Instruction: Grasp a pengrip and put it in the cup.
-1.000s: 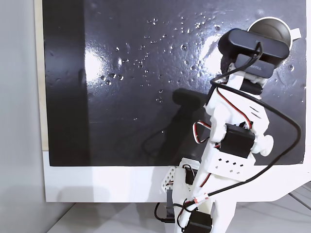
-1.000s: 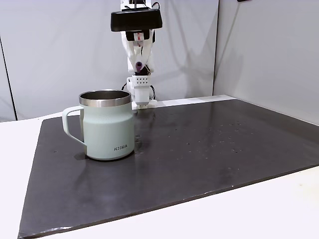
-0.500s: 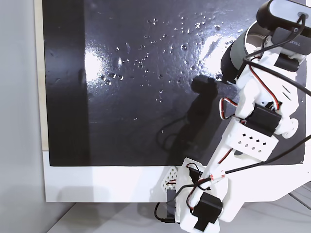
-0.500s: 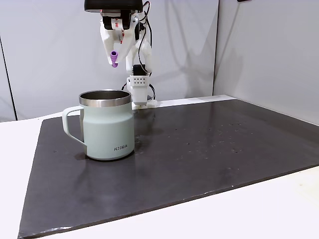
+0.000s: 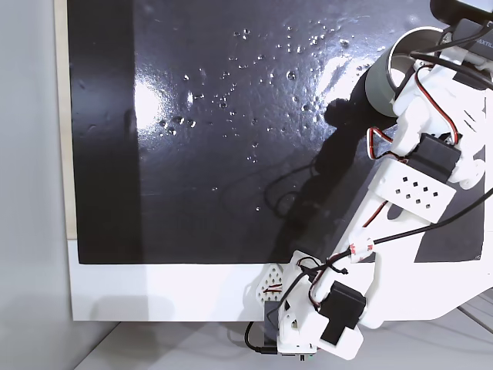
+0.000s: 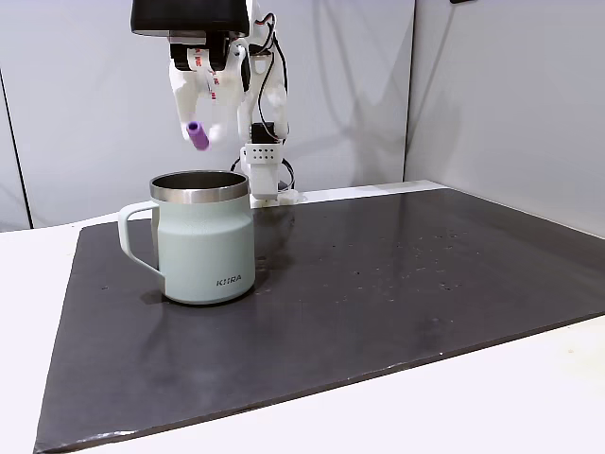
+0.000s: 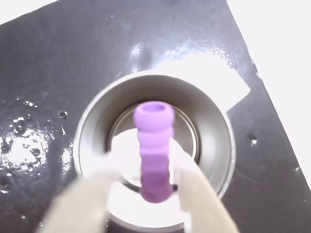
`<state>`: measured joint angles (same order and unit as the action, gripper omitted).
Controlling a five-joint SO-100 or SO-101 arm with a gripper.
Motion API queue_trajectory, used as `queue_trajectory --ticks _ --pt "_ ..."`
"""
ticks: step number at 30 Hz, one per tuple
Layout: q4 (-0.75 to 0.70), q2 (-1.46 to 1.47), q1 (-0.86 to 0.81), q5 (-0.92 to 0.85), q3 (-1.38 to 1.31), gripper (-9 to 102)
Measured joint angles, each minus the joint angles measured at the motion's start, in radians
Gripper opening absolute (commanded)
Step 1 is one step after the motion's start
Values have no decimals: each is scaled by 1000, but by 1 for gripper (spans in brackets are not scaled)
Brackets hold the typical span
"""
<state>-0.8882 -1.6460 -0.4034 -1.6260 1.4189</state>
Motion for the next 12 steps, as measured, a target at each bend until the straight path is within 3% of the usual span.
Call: queue_trajectory --ticks 12 --pt "-3 0 2 20 0 34"
